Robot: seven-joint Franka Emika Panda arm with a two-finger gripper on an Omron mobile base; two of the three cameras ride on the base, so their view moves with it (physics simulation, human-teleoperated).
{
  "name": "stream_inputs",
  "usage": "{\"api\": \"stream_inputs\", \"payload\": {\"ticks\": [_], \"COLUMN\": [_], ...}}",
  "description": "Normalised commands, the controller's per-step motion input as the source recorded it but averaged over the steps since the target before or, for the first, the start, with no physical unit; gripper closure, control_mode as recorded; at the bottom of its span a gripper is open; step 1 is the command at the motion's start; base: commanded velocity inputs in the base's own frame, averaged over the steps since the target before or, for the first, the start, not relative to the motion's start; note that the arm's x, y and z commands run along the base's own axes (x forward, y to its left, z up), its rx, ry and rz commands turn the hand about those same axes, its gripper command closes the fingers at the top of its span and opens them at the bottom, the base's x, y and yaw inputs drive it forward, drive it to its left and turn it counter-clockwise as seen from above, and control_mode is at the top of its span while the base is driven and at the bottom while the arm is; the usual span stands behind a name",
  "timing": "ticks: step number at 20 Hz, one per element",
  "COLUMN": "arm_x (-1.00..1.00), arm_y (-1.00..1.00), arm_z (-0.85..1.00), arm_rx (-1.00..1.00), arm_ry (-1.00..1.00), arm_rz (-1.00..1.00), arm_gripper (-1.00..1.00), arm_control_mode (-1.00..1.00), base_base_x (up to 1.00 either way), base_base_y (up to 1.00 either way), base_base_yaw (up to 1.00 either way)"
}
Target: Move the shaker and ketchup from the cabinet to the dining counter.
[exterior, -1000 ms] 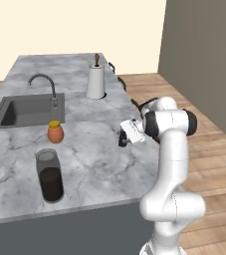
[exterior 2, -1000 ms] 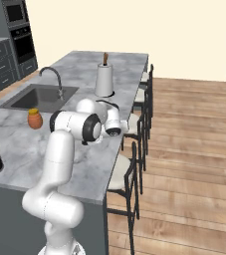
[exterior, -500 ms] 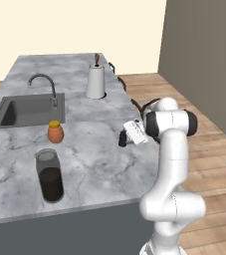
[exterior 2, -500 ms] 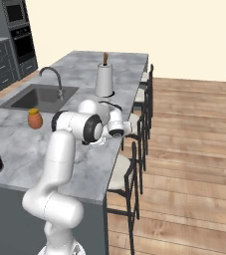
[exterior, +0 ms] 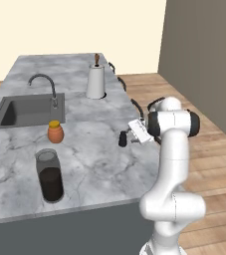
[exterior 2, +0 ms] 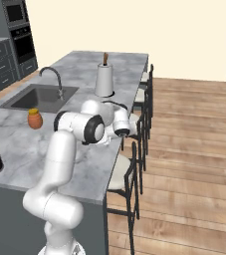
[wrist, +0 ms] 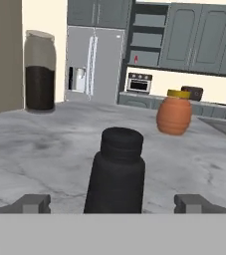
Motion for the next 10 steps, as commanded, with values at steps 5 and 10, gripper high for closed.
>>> {"api": "stream_inputs", "payload": {"ticks": [5,10], "arm_x": [-0.48,-0.54], "arm_y": [-0.03,-0.13], "arm_z": [0.32,0.34], "arm_rx": [-0.01,-0.01], "arm_ry": [0.00,0.00], "arm_rz": [-0.13,-0.13], "arm_gripper": [-1.00,-1.00], "arm_control_mode": [-1.00,-1.00], "base_base_x": [0.00,0.00], "base_base_y": [0.00,0.00], "base_base_yaw": [0.00,0.00]}}
